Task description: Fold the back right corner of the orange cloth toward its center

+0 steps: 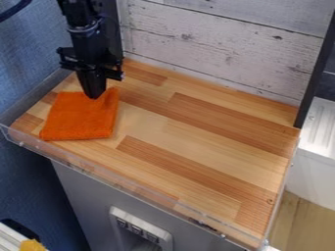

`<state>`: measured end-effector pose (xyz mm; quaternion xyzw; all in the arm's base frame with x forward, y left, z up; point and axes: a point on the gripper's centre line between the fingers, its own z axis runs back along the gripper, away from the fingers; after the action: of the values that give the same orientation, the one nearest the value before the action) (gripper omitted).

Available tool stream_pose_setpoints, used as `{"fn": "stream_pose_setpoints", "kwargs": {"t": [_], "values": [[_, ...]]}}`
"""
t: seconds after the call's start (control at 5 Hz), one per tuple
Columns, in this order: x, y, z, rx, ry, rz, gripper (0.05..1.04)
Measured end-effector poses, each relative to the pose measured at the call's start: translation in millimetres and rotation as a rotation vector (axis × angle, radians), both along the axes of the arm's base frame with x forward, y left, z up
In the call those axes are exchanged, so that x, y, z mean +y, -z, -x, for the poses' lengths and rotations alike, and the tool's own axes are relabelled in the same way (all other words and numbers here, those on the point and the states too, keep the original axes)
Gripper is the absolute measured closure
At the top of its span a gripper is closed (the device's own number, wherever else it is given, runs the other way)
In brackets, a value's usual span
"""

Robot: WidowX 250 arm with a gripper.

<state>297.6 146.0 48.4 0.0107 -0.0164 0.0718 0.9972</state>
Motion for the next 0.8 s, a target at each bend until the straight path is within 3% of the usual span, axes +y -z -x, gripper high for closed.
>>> {"fn": "stream_pose_setpoints", "kwargs": {"t": [0.6,0.8], "values": [[16,13.7,2,0.053,-0.030,0.008,1.025],[18,15.9,3,0.045,-0.040,0.013,1.025]]}}
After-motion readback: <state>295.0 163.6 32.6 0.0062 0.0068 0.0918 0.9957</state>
